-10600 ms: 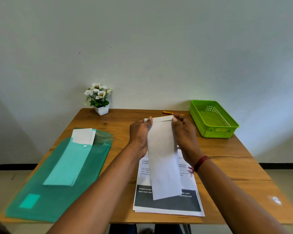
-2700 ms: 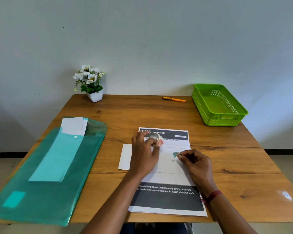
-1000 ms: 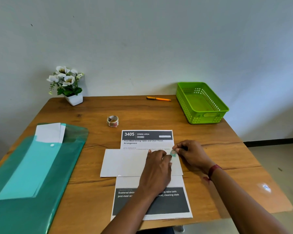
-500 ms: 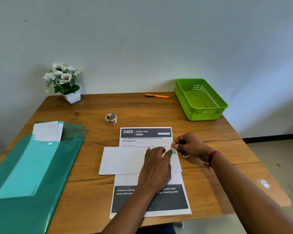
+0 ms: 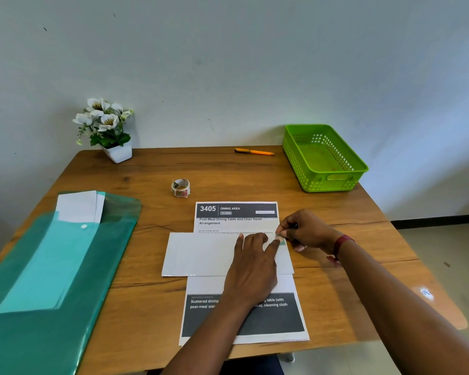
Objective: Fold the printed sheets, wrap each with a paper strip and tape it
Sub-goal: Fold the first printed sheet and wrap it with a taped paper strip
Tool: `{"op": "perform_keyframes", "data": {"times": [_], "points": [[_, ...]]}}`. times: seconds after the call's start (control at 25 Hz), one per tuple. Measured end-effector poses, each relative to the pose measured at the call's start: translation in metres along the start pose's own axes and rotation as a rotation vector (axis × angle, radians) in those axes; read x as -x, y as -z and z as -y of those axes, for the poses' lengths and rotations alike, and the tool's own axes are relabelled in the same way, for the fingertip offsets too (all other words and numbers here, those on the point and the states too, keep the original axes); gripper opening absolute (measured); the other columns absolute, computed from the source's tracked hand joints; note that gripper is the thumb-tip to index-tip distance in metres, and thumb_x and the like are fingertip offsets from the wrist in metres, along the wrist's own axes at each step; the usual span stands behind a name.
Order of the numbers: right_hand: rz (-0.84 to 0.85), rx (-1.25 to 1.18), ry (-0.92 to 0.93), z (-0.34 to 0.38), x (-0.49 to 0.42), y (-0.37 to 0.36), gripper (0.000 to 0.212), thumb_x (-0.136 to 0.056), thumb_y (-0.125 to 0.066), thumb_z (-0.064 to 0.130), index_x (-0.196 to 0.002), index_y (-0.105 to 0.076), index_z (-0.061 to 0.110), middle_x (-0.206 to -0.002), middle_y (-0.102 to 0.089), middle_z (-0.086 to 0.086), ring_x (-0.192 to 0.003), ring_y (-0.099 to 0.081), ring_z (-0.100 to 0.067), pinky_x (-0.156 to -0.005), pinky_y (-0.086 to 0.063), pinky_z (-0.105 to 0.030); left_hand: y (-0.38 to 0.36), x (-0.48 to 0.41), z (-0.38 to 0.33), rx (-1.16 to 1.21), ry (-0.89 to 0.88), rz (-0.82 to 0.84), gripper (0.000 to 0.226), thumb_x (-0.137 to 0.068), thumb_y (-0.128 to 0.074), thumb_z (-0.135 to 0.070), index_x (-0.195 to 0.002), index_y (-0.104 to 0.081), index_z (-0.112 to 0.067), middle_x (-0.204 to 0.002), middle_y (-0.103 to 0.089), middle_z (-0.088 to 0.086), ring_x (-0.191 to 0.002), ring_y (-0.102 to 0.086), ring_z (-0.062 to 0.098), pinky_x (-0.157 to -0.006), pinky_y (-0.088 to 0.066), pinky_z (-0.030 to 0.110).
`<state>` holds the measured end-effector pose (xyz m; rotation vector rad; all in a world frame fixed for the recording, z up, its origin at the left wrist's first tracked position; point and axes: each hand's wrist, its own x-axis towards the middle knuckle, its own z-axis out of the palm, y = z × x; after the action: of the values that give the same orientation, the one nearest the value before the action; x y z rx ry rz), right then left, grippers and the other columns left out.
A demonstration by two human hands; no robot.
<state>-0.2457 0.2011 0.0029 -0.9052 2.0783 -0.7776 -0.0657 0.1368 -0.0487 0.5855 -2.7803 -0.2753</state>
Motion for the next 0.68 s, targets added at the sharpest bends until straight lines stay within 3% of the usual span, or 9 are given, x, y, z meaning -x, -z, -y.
{"op": "perform_keyframes", "data": {"times": [0.28,0.48,0.6,0.68], "points": [[-0.09,0.109,0.07,-0.004,0.003,-0.009,0.016,-0.095,-0.061,0.004,-0.09,-0.073,0.013,-0.069,-0.068,0.003,-0.04,-0.054,-0.004,-0.046,-0.049,-0.022,-0.002,0.0,0.001,-0.009,-0.012,0.001,0.05,-0.091,-0.049,-0.02,-0.141,-0.051,-0.022,-0.128,-0.051,0.007,-0.124,-0.045,0.027,-0.116,-0.027,0.053],[-0.194,0.269,0.13,-0.007,0.001,-0.016,0.014,-0.094,-0.062,0.007,-0.101,-0.068,0.017,-0.083,-0.065,0.004,-0.061,-0.056,-0.006,-0.051,-0.044,-0.015,-0.003,-0.001,0.001,-0.033,-0.025,0.054,0.054,-0.091,-0.051,-0.02,-0.145,-0.045,-0.02,-0.149,-0.039,0.007,-0.136,-0.036,0.028,-0.118,-0.021,0.056],[-0.255,0.273,0.149,-0.01,0.0,-0.02,0.013,-0.09,-0.065,0.008,-0.097,-0.067,0.018,-0.082,-0.067,0.001,-0.073,-0.061,-0.017,-0.063,-0.052,-0.028,-0.002,-0.001,0.0,-0.057,-0.061,0.092,0.061,-0.089,-0.05,-0.015,-0.148,-0.038,-0.018,-0.155,-0.035,0.0,-0.139,-0.031,0.025,-0.118,-0.016,0.059],[-0.309,0.279,0.158,-0.011,0.0,-0.023,0.012,-0.088,-0.065,0.006,-0.093,-0.067,0.017,-0.082,-0.068,-0.001,-0.075,-0.061,-0.02,-0.063,-0.049,-0.03,-0.001,-0.003,0.0,-0.059,-0.073,0.117,0.064,-0.088,-0.048,-0.013,-0.149,-0.034,-0.018,-0.156,-0.034,-0.002,-0.141,-0.028,0.023,-0.118,-0.013,0.06]]}}
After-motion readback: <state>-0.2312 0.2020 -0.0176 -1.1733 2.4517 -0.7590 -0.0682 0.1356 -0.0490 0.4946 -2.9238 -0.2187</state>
